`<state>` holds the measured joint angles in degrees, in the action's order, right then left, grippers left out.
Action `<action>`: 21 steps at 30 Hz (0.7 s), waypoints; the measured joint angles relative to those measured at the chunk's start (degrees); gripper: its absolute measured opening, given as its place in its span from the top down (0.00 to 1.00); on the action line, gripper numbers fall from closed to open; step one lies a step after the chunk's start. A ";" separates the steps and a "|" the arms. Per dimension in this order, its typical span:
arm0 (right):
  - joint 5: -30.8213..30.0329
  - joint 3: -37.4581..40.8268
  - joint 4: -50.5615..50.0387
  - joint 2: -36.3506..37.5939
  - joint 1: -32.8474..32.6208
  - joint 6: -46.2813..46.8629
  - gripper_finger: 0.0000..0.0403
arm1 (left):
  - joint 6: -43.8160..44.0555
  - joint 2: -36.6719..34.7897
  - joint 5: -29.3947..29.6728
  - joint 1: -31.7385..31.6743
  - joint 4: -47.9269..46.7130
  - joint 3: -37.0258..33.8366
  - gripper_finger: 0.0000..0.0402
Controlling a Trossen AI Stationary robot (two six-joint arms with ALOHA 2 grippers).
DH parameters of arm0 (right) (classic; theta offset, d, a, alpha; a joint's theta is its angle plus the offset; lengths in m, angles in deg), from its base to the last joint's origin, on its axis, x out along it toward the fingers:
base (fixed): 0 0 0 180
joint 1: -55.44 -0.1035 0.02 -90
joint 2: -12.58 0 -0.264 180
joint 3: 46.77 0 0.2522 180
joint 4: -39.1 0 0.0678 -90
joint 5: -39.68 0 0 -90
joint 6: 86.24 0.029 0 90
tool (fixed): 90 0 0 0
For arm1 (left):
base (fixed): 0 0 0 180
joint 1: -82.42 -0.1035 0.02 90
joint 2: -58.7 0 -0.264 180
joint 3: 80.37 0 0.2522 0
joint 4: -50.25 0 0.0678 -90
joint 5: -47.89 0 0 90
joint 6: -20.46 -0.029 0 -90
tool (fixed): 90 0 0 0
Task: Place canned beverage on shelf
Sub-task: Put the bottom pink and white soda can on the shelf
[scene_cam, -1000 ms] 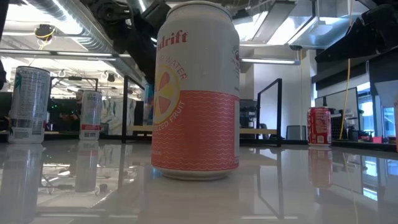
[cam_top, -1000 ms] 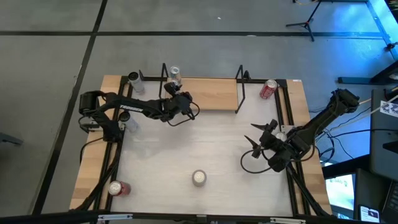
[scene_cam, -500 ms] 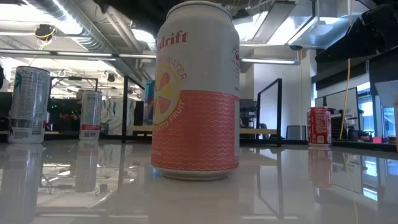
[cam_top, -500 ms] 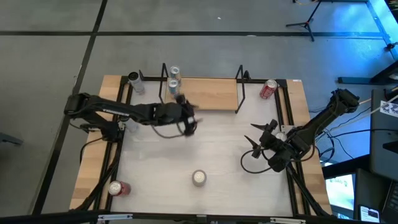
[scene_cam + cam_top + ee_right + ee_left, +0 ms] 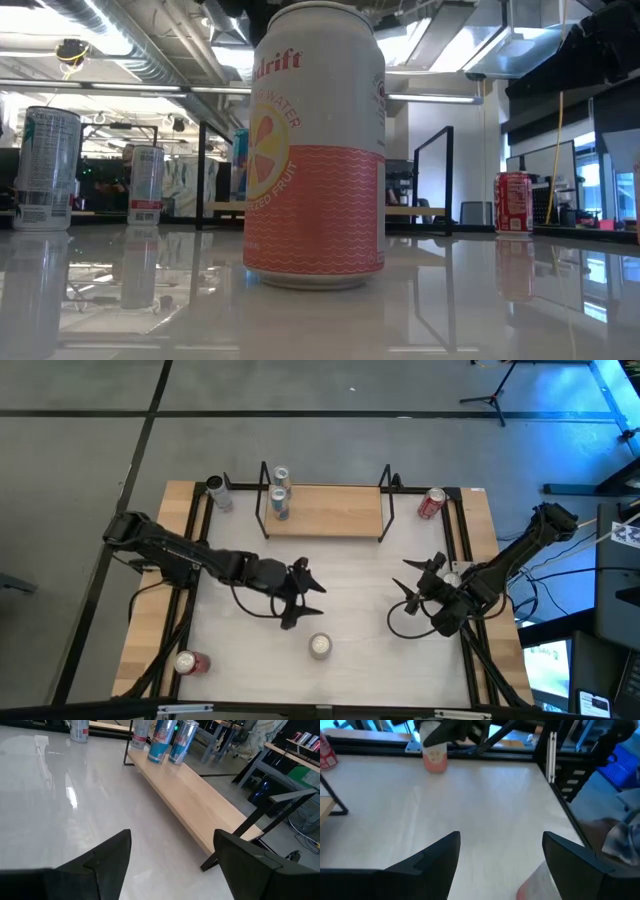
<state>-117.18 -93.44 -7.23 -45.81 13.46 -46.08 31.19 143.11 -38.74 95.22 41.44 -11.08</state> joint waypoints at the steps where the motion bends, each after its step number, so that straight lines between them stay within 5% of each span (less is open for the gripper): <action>1: -0.01 0.00 0.00 0.00 0.00 -0.16 0.30 | 0.56 0.18 0.47 0.15 0.74 0.00 0.32; 9: -2.23 0.00 -0.01 0.00 0.00 -2.98 0.30 | 1.01 0.38 2.26 0.11 2.34 0.00 0.22; 14: -1.58 0.00 1.21 0.00 0.00 -3.17 0.30 | 2.58 2.09 -2.27 0.63 3.73 -0.06 0.10; 21: -1.54 0.00 6.89 0.00 0.00 -7.42 0.30 | 6.31 2.60 0.12 3.19 8.74 -0.08 0.07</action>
<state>-118.73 -93.44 -0.34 -45.81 13.46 -53.49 37.50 145.72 -38.62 98.41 50.19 -11.16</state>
